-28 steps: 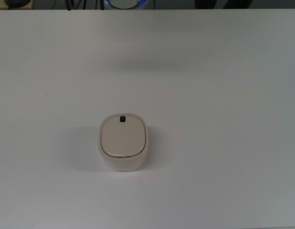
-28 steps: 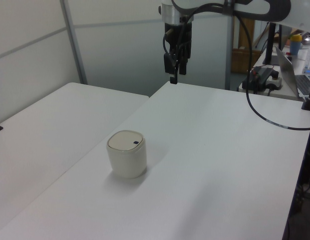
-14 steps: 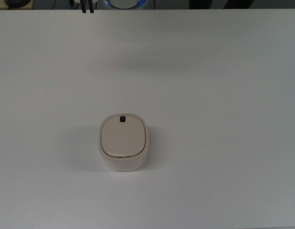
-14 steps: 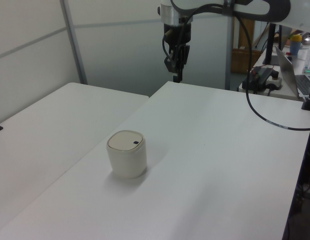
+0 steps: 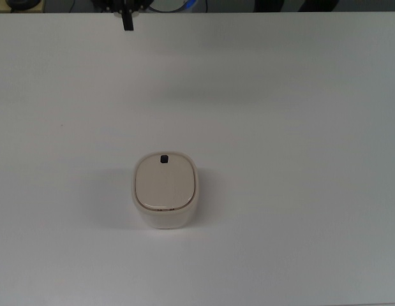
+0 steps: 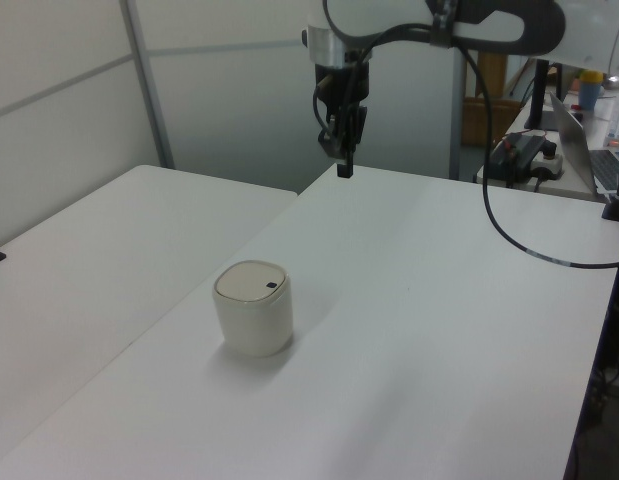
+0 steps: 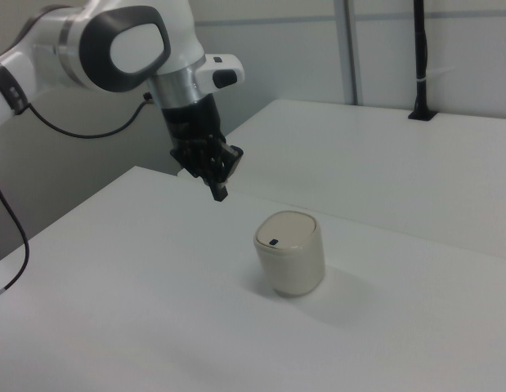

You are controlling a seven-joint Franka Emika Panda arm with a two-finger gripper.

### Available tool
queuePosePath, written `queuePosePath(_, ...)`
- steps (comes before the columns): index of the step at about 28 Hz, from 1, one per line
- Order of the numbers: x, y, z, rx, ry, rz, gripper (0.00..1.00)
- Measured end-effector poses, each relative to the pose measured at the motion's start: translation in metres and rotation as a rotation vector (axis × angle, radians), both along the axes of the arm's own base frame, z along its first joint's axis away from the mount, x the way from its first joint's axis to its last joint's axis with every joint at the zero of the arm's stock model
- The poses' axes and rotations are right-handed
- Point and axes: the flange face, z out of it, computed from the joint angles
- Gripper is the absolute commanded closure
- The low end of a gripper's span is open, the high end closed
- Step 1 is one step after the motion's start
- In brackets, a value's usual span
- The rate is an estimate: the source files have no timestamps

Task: Open the trash can
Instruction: 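Lower the gripper onto the lid button of the trash can, then press down on the lid button with the gripper fingertips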

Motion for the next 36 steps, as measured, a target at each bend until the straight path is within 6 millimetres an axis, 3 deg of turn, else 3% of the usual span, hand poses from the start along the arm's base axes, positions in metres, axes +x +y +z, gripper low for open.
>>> queuePosePath(6,0.029,0.001,-0.027,-0.006,-0.043,0.003,1.00)
queuePosePath(15,0.077,0.010,-0.097,-0.010,-0.050,0.021,1.00)
queuePosePath(29,0.117,0.026,-0.188,-0.005,-0.051,0.050,1.00)
queuePosePath(36,0.123,0.039,-0.212,0.005,-0.036,0.072,1.00)
